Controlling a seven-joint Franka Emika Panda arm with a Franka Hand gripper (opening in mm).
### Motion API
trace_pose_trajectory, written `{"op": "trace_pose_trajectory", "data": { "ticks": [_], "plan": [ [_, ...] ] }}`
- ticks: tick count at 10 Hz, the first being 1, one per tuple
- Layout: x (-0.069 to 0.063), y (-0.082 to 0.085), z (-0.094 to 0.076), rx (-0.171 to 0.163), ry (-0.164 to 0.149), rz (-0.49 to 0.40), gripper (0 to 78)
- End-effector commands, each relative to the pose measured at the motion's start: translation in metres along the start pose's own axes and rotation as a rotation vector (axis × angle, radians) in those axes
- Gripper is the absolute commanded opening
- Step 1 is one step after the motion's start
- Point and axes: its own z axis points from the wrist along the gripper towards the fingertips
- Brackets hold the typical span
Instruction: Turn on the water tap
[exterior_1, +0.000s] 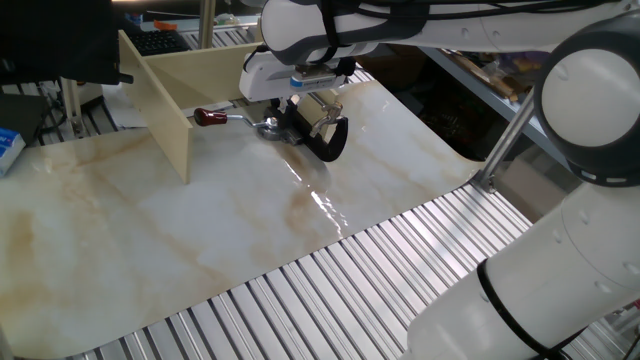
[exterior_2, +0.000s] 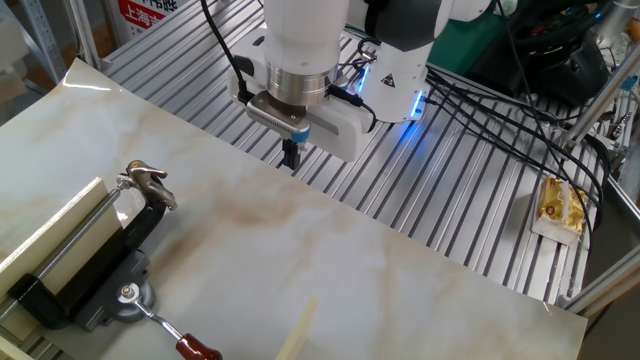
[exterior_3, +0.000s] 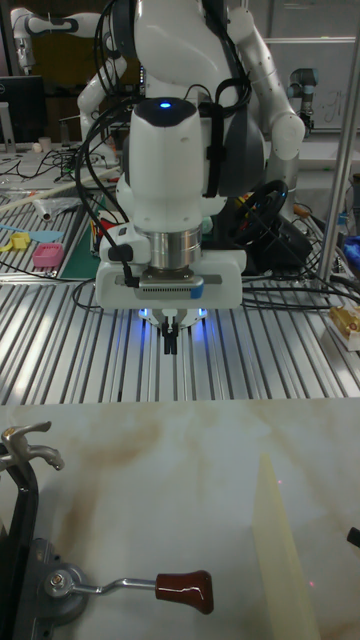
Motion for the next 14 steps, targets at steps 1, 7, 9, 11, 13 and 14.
{"op": "trace_pose_trajectory", "data": {
  "ticks": [1, 7, 9, 11, 13, 14],
  "plan": [
    [-0.0002, 0.0009, -0.0014, 0.008, 0.014, -0.093, 0.0],
    [-0.0008, 0.0027, -0.0033, 0.005, 0.022, -0.089, 0.0],
    [-0.0008, 0.0027, -0.0033, 0.003, 0.022, -0.089, 0.0],
    [-0.0008, 0.0027, -0.0032, 0.001, 0.023, -0.089, 0.0],
    [-0.0008, 0.0027, -0.0032, 0.001, 0.023, -0.088, 0.0],
    [-0.0008, 0.0027, -0.0032, 0.0, 0.024, -0.088, 0.0]
  ]
}}
